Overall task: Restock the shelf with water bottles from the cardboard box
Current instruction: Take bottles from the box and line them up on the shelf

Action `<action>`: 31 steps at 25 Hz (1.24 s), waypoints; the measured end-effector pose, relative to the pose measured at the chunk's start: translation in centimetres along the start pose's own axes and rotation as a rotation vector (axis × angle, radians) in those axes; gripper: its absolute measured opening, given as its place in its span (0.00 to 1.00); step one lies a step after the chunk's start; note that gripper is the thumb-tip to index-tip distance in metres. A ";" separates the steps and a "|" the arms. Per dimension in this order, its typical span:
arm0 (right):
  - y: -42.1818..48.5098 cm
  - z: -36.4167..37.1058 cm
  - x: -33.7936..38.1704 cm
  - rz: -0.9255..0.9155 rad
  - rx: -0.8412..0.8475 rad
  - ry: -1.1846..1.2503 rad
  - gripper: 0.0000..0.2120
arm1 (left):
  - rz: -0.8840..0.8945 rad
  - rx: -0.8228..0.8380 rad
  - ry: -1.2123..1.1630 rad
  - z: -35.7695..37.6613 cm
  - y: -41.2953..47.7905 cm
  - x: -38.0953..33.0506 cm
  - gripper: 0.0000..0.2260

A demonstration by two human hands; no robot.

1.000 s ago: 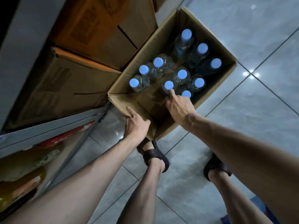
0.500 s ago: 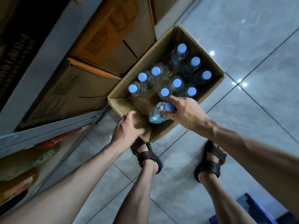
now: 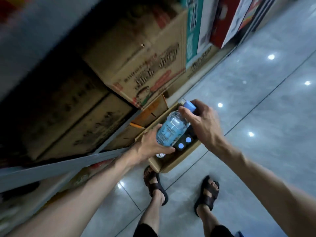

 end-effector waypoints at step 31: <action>-11.8 -12.6 53.8 -0.757 0.585 -0.391 0.15 | 0.293 -0.635 -0.711 -25.5 -32.9 -24.0 0.36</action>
Point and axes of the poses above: each hand's wrist, its own y-axis towards the middle knuckle, its own z-axis out of the palm, x = y × z, the point moved 2 cm from there along y, towards the middle knuckle, and after that the axes turned 13 degrees about -y, right-handed, at the moved point
